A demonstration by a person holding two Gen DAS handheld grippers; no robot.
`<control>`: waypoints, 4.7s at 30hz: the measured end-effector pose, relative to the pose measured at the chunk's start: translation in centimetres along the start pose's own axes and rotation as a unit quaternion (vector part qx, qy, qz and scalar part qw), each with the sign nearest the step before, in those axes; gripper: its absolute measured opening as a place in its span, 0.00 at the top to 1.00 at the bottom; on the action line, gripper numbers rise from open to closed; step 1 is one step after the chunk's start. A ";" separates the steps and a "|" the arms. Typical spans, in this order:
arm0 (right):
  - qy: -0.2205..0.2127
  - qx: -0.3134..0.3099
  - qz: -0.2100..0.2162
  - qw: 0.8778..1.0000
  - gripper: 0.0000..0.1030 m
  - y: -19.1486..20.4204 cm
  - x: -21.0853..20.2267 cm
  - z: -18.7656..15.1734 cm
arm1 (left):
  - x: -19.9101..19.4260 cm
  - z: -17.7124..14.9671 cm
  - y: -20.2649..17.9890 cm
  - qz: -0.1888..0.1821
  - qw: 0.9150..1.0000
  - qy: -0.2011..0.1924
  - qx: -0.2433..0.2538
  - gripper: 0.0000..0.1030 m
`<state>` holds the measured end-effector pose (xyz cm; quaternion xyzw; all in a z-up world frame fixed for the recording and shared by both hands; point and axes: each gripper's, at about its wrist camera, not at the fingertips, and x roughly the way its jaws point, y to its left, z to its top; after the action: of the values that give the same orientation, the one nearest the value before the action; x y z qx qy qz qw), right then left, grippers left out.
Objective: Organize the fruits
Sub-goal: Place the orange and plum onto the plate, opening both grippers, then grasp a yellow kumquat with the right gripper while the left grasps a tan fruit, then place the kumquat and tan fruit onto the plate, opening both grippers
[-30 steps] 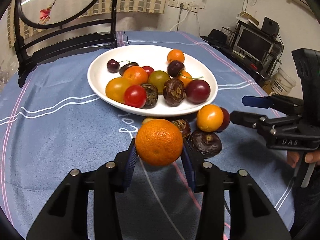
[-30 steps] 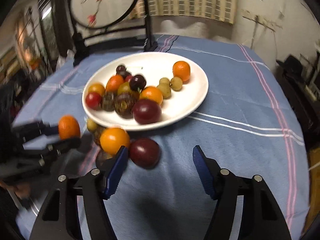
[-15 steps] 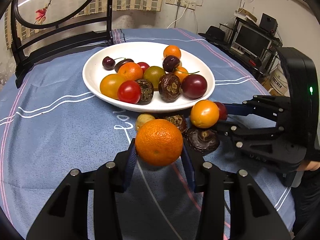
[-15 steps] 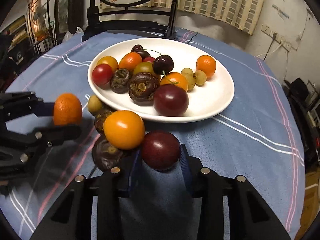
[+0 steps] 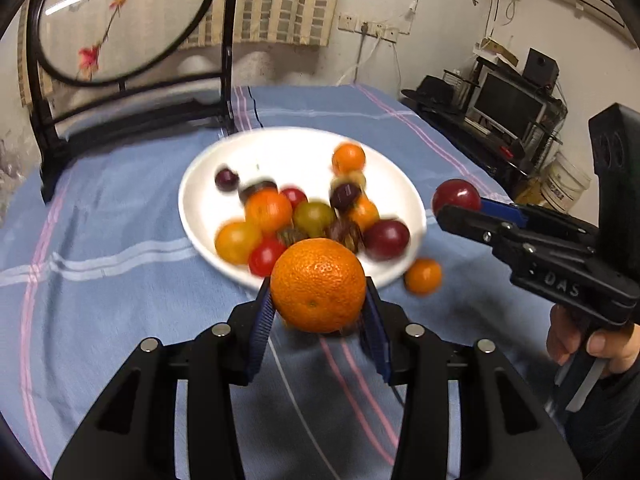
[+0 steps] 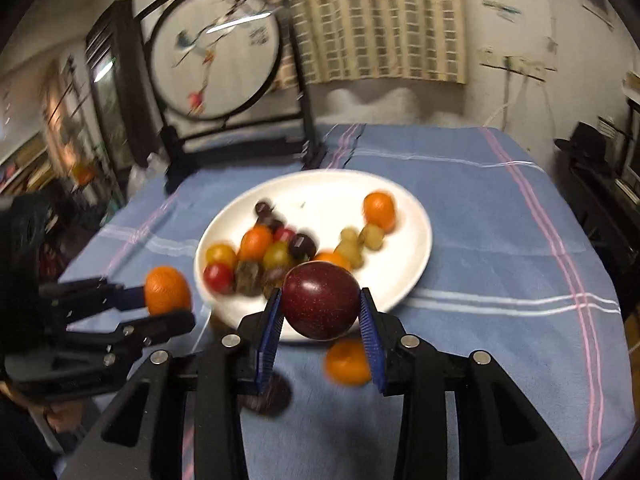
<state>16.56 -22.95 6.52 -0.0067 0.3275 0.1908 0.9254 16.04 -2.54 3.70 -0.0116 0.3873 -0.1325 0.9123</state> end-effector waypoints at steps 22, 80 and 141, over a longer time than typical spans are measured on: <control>0.000 0.131 0.002 0.991 0.26 -5.4 3.2 0.1 | 1.2 0.9 2.7 0.062 0.990 -0.069 -0.102 0.31; 0.112 0.000 -0.006 0.994 0.61 1.0 2.8 -5.1 | 5.7 -3.2 0.7 0.045 0.995 0.088 0.030 0.67; 0.013 0.108 0.014 0.994 0.39 -3.2 5.6 1.3 | 3.7 4.5 2.7 0.062 0.997 -0.042 -0.027 0.39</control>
<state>22.48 -23.83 3.73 0.0951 0.3584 0.1668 0.9136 22.33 -1.23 3.91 -0.0182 0.3516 -0.0647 0.9337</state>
